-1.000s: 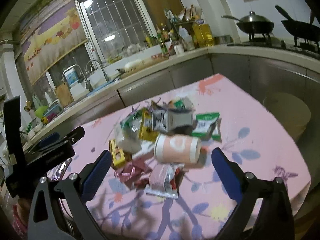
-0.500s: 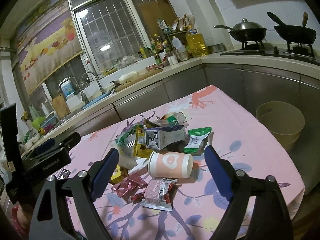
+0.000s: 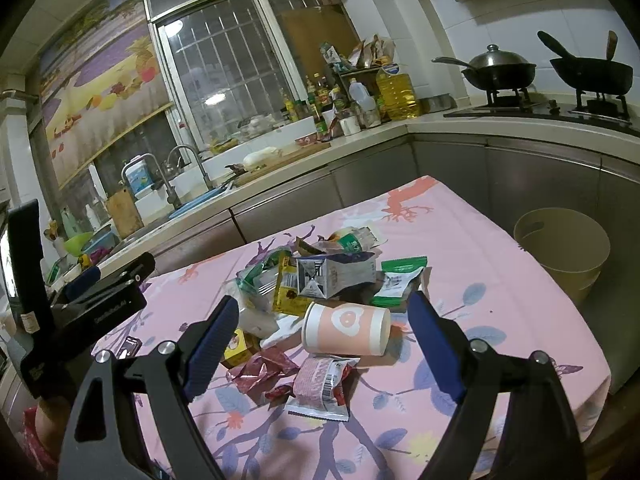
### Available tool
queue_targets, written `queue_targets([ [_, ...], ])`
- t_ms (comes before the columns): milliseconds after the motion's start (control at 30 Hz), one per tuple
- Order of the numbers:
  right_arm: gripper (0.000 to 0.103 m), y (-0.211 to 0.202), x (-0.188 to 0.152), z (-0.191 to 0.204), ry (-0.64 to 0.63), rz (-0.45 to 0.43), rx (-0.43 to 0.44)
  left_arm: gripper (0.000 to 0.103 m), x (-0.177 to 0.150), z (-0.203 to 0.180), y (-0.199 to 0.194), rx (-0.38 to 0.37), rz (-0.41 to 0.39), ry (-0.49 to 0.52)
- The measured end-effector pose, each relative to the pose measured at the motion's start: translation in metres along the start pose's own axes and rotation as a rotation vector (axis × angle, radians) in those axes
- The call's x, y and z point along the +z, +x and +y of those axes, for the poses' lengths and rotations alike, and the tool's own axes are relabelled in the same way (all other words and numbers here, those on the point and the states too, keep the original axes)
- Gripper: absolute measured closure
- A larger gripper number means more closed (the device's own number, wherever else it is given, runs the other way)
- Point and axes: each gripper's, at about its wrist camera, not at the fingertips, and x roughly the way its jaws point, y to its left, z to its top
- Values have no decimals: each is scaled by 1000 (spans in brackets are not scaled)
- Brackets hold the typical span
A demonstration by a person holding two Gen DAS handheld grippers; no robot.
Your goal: Collect trash
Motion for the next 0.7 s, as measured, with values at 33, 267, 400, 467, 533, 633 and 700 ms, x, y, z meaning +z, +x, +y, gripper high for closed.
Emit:
queue_targets([
  [33,20,0,0,0,1,0,0,6,0,0,0,-1,1,4],
  [267,20,3,-4,5,-7,14,8,6,-3,9,3,-53,26,-59],
  [400,20,4,-6,4,-3,17,8,6,-6,12,6,-42,31,-50],
  [467,20,6,-7,4,0,23,8,6,-6,12,8,-44,43,-54],
  [533,20,7,-8,4,-2,26,8,6,-8,13,10,-41,50,-54],
  [633,20,7,-9,4,-4,27,9,6,-9,13,12,-35,53,-51],
  [700,21,9,-8,5,-11,28,10,6,-11,14,13,-37,59,-51],
])
